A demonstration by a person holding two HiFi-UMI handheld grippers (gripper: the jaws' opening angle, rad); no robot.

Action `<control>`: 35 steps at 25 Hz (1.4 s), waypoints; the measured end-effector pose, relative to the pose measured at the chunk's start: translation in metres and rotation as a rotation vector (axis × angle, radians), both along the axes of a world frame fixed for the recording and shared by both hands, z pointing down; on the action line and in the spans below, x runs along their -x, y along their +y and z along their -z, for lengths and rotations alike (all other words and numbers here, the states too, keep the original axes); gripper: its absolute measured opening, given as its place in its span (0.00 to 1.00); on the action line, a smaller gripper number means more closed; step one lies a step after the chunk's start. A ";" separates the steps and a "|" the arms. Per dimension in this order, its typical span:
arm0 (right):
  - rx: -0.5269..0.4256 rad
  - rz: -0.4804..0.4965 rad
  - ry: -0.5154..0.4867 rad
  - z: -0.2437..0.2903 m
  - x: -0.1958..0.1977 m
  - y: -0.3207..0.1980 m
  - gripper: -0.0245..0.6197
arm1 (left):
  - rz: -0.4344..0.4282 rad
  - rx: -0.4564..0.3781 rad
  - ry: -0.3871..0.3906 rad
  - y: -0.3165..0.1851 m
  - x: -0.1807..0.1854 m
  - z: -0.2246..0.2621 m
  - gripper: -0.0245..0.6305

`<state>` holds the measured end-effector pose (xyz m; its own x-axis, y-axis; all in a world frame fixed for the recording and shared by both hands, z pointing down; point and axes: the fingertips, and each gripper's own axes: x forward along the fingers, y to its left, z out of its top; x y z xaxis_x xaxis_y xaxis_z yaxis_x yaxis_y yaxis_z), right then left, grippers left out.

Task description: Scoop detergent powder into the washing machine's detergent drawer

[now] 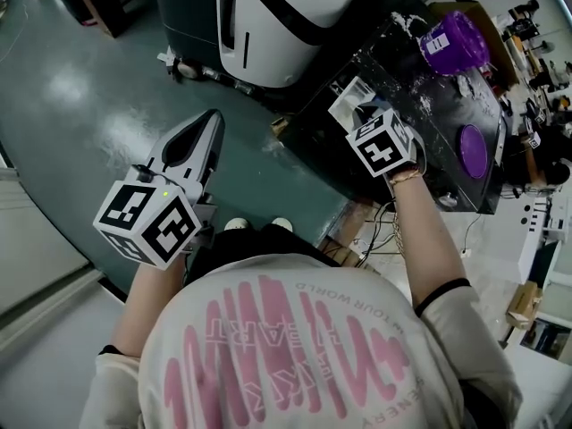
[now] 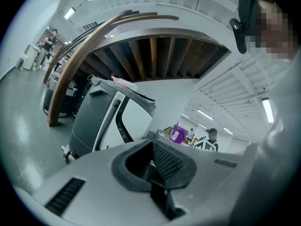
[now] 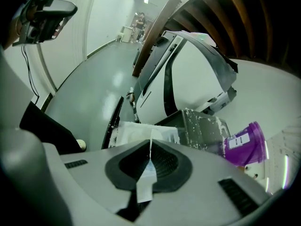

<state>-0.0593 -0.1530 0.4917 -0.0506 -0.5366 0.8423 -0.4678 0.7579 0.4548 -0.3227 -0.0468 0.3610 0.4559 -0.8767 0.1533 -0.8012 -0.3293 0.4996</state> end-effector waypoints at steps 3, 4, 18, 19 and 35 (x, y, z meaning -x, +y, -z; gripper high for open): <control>-0.025 -0.016 0.021 0.002 -0.001 0.001 0.05 | -0.004 -0.005 0.005 0.001 0.003 0.001 0.04; -0.035 -0.020 0.030 0.003 -0.001 0.001 0.05 | -0.004 -0.009 0.004 0.002 0.005 0.002 0.04; -0.165 -0.034 0.126 0.022 0.004 0.002 0.05 | -0.003 -0.056 0.001 0.003 0.028 0.019 0.04; -0.172 -0.033 0.136 0.024 0.005 0.002 0.05 | -0.003 -0.059 0.001 0.002 0.030 0.020 0.04; -0.226 -0.185 -0.003 0.047 0.000 0.003 0.05 | -0.054 -0.096 0.006 -0.011 0.018 0.035 0.04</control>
